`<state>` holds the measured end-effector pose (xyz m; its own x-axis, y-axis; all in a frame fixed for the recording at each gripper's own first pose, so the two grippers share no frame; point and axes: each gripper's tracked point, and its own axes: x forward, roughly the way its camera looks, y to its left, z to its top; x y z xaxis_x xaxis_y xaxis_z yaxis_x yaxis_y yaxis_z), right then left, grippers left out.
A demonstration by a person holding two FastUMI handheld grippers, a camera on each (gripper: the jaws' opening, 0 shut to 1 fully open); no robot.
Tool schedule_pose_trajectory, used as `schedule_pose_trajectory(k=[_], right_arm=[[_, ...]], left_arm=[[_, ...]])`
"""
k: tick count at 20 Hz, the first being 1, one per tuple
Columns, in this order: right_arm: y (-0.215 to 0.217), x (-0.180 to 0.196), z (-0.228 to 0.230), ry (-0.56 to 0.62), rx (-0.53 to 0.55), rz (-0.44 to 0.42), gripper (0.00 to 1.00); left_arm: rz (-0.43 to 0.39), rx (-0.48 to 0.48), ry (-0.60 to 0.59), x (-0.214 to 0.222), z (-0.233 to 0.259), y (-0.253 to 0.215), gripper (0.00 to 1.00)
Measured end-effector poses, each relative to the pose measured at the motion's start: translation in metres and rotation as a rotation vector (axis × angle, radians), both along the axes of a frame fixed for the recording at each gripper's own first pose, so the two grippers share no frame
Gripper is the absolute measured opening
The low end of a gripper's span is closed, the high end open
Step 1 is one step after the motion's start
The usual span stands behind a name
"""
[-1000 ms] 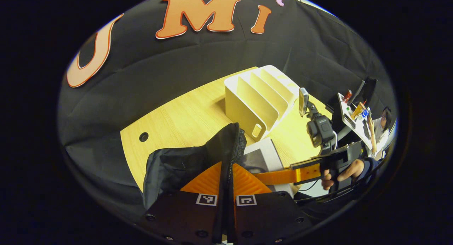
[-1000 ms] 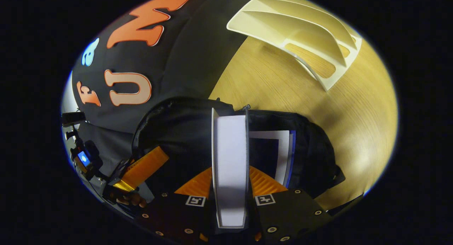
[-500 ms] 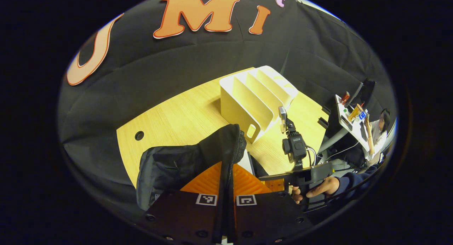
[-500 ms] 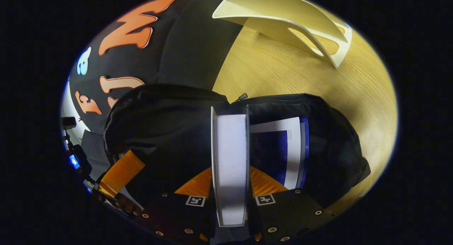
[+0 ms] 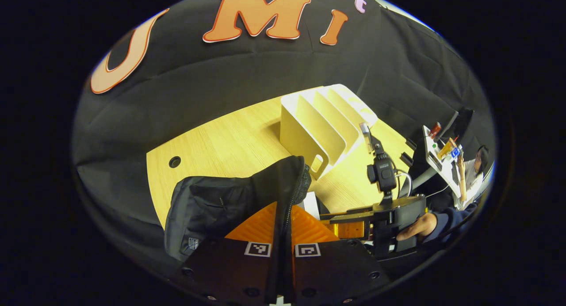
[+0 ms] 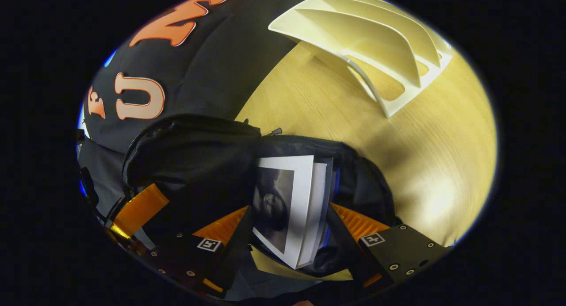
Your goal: Open the schoolbag, grab two books from the bookshelf and put them into the schoolbag.
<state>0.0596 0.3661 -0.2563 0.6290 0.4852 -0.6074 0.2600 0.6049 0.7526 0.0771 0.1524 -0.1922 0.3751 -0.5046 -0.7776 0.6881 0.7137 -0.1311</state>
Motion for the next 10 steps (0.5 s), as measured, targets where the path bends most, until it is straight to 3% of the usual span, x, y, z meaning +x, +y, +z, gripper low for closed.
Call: schedule_pose_trajectory(k=[6, 10], right_arm=[[-0.062, -0.006, 0.024, -0.075, -0.165, -0.016, 0.98], [-0.115, -0.011, 0.043, -0.118, -0.276, -0.015, 0.98]], left_arm=[[0.014, 0.011, 0.017, -0.017, -0.013, -0.002, 0.07], [0.043, -0.012, 0.029, -0.027, -0.019, -0.016, 0.15]])
